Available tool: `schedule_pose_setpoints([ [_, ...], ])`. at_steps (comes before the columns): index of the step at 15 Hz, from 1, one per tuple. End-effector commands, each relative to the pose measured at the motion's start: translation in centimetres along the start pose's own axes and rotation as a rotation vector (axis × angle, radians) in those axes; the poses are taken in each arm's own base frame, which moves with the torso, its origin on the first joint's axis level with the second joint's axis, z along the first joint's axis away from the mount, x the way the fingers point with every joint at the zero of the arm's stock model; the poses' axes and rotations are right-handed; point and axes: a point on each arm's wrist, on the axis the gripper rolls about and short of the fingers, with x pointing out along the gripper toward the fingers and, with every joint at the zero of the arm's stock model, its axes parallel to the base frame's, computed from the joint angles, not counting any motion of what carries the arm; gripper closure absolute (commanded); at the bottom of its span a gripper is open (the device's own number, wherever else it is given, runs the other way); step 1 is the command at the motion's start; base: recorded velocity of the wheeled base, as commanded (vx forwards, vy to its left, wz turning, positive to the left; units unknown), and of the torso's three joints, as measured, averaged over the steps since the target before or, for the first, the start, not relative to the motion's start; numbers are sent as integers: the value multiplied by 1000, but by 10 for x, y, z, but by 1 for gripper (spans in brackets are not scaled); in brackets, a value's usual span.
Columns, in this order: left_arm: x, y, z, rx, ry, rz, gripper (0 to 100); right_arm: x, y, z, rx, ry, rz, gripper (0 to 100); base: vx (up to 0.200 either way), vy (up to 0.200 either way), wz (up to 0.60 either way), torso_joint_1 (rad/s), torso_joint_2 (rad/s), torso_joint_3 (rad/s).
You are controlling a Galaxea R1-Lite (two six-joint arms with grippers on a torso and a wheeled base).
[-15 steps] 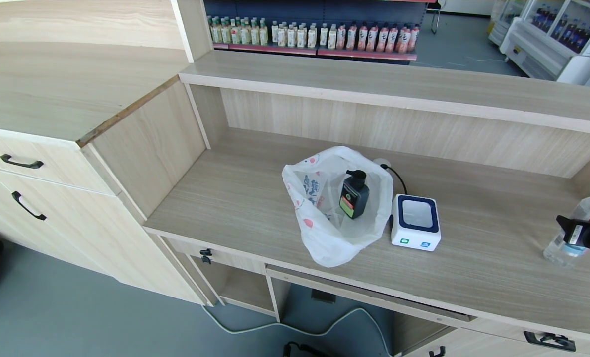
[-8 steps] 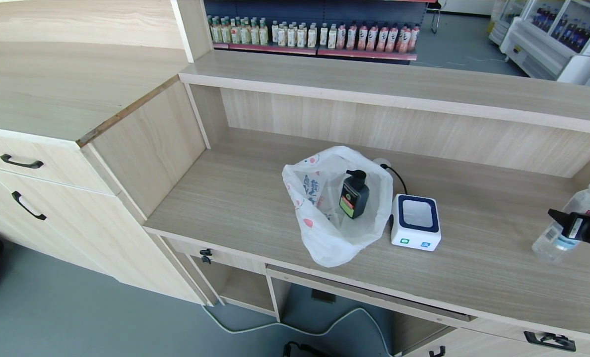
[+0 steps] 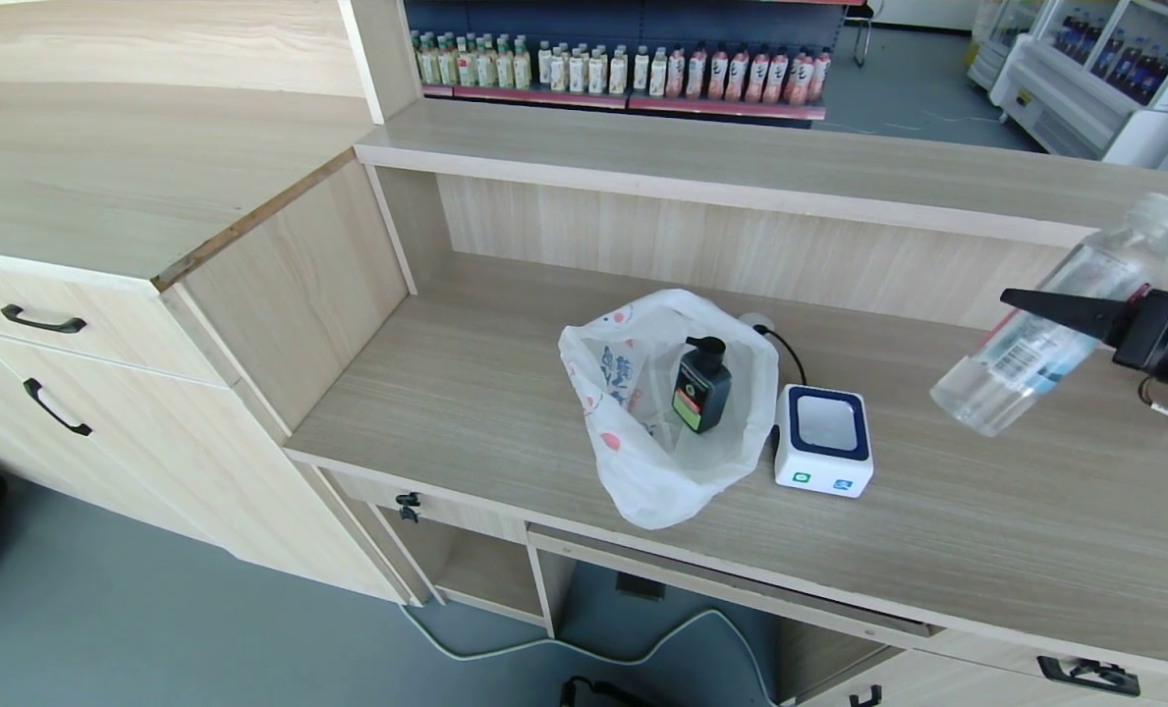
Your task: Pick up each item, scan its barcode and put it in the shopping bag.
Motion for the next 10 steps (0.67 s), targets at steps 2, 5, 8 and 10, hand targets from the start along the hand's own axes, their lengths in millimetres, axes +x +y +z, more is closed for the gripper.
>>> schedule_pose_setpoints([
  [2,0,0,0,-1,0,1,0,-14,100,3,-79,-18,328,100,0,0,0,0,0,0],
  [5,0,0,0,-1,-2,2,0,-24,144,1,-99,-22,524,100,0,0,0,0,0,0],
  [8,0,0,0,-1,-2,0,0,-35,174,7,-39,-16,678,100,0,0,0,0,0,0],
  [10,0,0,0,-1,-2,0,0,-33,187,16,-10,-17,754,100,0,0,0,0,0,0],
])
